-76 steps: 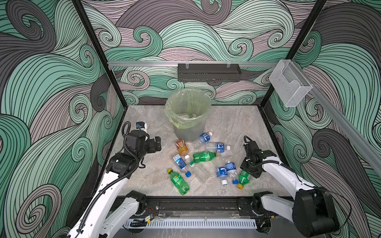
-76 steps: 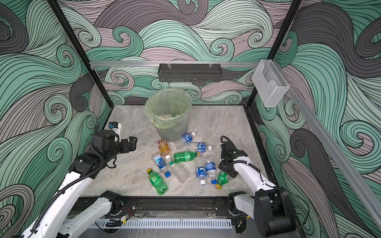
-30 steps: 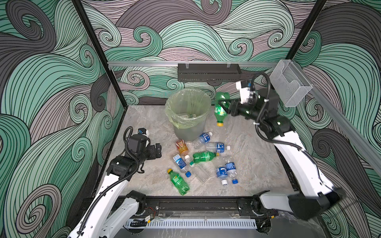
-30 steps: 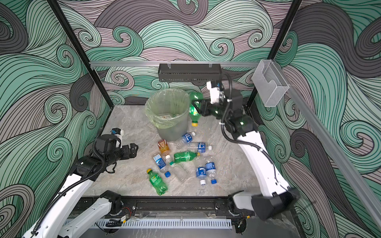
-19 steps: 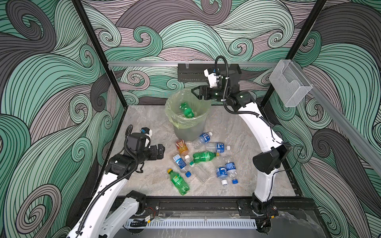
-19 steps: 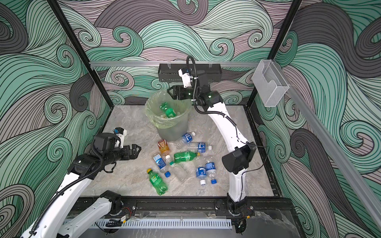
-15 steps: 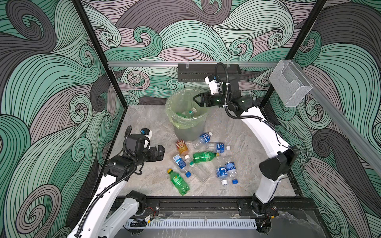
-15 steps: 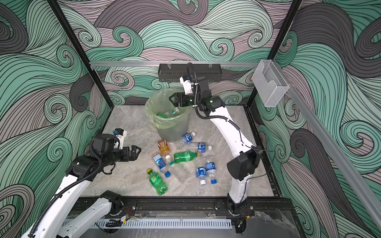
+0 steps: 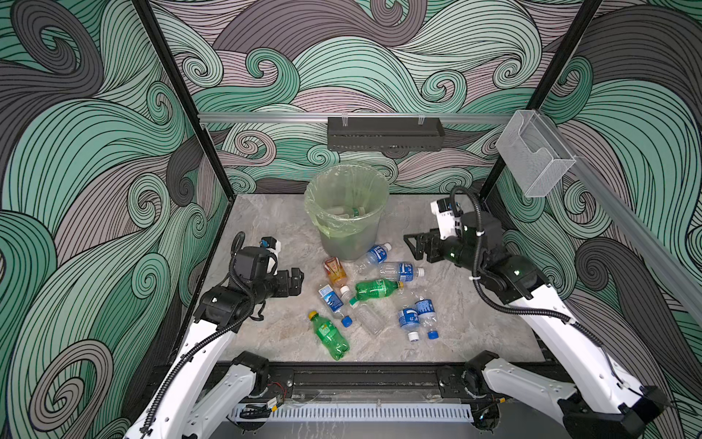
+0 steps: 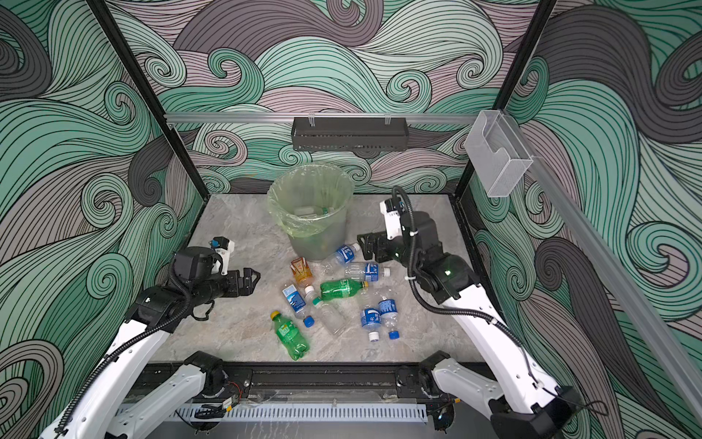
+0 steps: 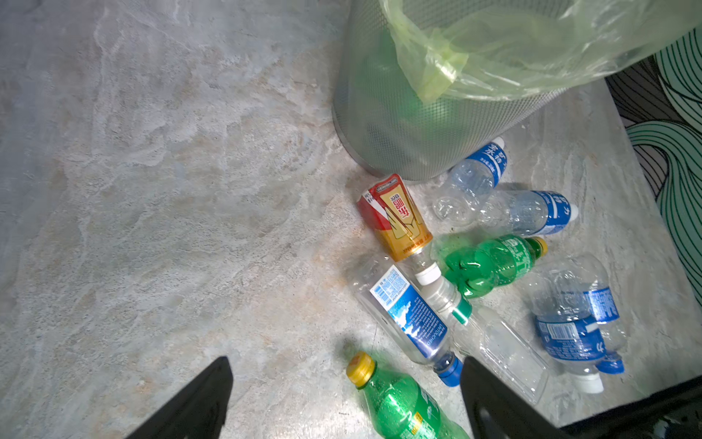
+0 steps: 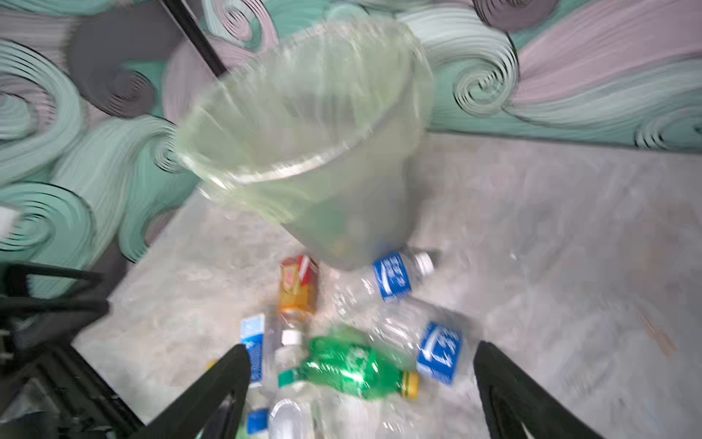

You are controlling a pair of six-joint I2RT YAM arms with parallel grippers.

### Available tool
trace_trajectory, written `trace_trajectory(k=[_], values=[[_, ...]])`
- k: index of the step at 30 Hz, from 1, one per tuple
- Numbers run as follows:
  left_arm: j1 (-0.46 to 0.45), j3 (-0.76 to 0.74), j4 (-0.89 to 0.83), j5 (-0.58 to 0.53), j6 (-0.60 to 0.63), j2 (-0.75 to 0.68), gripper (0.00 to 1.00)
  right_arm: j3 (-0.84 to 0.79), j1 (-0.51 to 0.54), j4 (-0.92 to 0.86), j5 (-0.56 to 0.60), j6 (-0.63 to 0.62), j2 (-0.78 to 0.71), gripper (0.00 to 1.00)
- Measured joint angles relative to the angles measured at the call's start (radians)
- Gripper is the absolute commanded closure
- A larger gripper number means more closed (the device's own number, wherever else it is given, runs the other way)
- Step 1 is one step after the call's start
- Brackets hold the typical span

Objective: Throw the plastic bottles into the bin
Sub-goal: 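Withdraw the right gripper and grasp a blue-labelled clear bottle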

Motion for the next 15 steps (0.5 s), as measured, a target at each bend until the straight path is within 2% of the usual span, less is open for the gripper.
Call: trace_trajectory(k=[8, 15], values=[[0.0, -0.027, 0.038, -0.054, -0.014, -0.001, 0.05, -0.208, 0.0, -0.142, 0.077, 0.075, -0.082, 0.21], [0.0, -0.032, 0.042, -0.095, -0.014, -0.011, 0.05, -0.369, 0.0, -0.143, 0.08, 0.138, -0.098, 0.22]])
